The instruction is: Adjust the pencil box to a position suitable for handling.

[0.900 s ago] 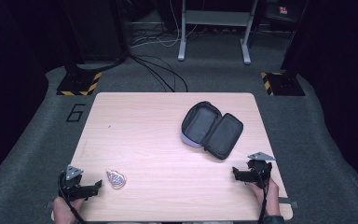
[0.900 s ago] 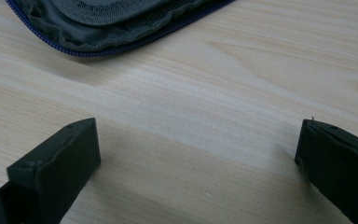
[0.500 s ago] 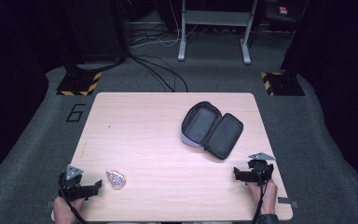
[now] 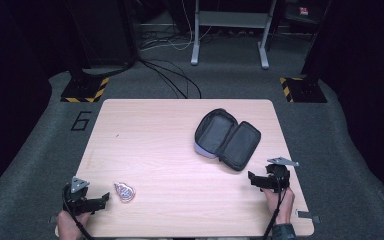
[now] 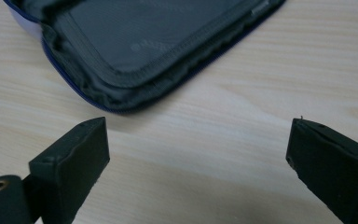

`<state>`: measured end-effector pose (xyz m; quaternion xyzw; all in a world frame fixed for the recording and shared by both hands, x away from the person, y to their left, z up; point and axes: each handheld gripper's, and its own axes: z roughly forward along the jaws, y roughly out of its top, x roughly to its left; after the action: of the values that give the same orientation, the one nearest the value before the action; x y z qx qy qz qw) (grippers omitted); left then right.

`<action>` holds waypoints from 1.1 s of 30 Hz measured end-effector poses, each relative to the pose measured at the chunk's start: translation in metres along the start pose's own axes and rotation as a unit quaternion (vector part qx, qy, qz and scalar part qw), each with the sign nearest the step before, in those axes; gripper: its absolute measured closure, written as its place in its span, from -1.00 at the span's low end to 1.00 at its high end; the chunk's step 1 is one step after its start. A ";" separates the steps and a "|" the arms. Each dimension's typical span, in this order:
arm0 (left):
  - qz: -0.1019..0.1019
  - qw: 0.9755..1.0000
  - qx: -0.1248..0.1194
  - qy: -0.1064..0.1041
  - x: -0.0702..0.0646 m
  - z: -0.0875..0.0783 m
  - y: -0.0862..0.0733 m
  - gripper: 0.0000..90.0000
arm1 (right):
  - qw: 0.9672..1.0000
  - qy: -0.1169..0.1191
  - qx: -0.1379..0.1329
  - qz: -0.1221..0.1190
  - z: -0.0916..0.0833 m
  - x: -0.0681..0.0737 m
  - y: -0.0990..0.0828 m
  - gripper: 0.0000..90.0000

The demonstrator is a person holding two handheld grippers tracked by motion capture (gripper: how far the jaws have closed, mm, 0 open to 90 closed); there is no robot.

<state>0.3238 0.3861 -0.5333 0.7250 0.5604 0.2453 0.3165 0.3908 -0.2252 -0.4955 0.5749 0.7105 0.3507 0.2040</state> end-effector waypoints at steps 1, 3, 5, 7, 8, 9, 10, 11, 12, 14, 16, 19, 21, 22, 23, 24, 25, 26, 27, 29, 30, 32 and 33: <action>0.000 1.000 0.000 0.000 0.000 0.000 0.000 -0.99 | 1.000 0.001 0.001 0.000 0.000 0.002 0.004 -0.87; -0.001 1.000 0.000 0.000 0.000 0.000 0.000 -0.99 | 1.000 0.005 -0.002 -0.003 0.002 0.007 0.011 -0.86; -0.001 1.000 0.000 0.000 0.000 0.000 0.000 -0.99 | 1.000 0.012 -0.004 -0.002 0.005 0.012 0.018 -0.85; 0.000 1.000 0.000 0.000 0.000 0.000 0.000 -0.99 | 1.000 0.011 -0.005 -0.006 0.006 0.015 0.022 -0.84; 0.000 1.000 0.000 0.000 0.000 0.000 0.000 -0.99 | 1.000 0.020 -0.004 -0.006 0.010 0.020 0.030 -0.83; -0.001 1.000 -0.001 0.000 0.000 0.000 0.000 -0.99 | 1.000 0.023 -0.006 -0.005 0.011 0.023 0.033 -0.82; -0.001 1.000 0.000 0.000 0.000 0.000 0.000 -0.99 | 1.000 0.023 -0.005 -0.007 0.013 0.025 0.037 -0.82; -0.001 1.000 0.000 0.000 0.000 0.000 0.000 -0.99 | 1.000 0.027 -0.005 -0.007 0.016 0.028 0.041 -0.82; -0.001 1.000 0.000 0.000 0.000 0.000 0.000 -0.99 | 0.999 0.033 -0.004 -0.003 0.018 0.030 0.044 -0.81; -0.001 1.000 0.001 -0.001 0.000 0.000 0.000 -0.99 | 0.999 0.036 -0.004 -0.009 0.023 0.035 0.052 -0.79; 0.000 1.000 0.001 -0.001 0.000 0.000 0.000 -0.99 | 0.999 0.045 -0.003 -0.008 0.029 0.040 0.059 -0.78; -0.001 1.000 0.000 0.000 0.000 0.000 0.000 -0.99 | 0.999 0.049 0.000 -0.010 0.037 0.048 0.069 -0.74; -0.001 1.000 0.000 0.000 0.000 0.000 0.000 -0.99 | 0.999 0.048 -0.001 -0.012 0.042 0.051 0.077 -0.70; -0.001 1.000 0.000 0.000 0.000 0.000 0.000 -0.99 | 0.999 0.048 -0.001 -0.012 0.042 0.051 0.077 -0.70; -0.001 1.000 0.000 0.000 0.000 0.000 0.000 -0.99 | 0.999 0.050 -0.001 -0.012 0.045 0.053 0.081 -0.69; -0.001 1.000 0.000 0.000 0.000 0.000 0.000 -0.99 | 0.999 0.050 0.000 -0.009 0.050 0.056 0.089 -0.63; -0.001 1.000 0.000 0.000 0.000 0.000 0.000 -0.99 | 0.999 0.050 0.000 -0.009 0.050 0.056 0.089 -0.63; -0.001 1.000 0.000 0.000 0.000 0.000 0.000 -0.99 | 0.999 0.047 -0.001 -0.010 0.056 0.058 0.096 -0.51; -0.001 1.000 0.000 0.000 0.000 0.000 0.000 -0.99 | 0.999 0.043 0.002 -0.003 0.059 0.059 0.100 -0.44; -0.001 1.000 0.000 0.000 0.000 0.000 0.000 -0.99 | 0.999 0.037 0.005 0.000 0.065 0.061 0.106 -0.34; -0.001 1.000 0.000 0.000 0.000 0.000 0.000 -0.99 | 0.999 0.037 0.005 0.000 0.065 0.061 0.106 -0.34; 0.000 1.000 0.001 -0.001 0.000 0.000 0.000 -0.99 | 0.999 0.030 0.011 0.008 0.071 0.062 0.110 -0.23; 0.000 1.000 0.002 -0.001 0.000 0.000 0.000 -0.99 | 1.000 0.017 0.008 0.006 0.074 0.063 0.112 -0.12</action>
<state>0.3238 0.3862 -0.5331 0.7255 0.5608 0.2435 0.3160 0.5012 -0.1346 -0.4561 0.5747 0.7130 0.3563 0.1852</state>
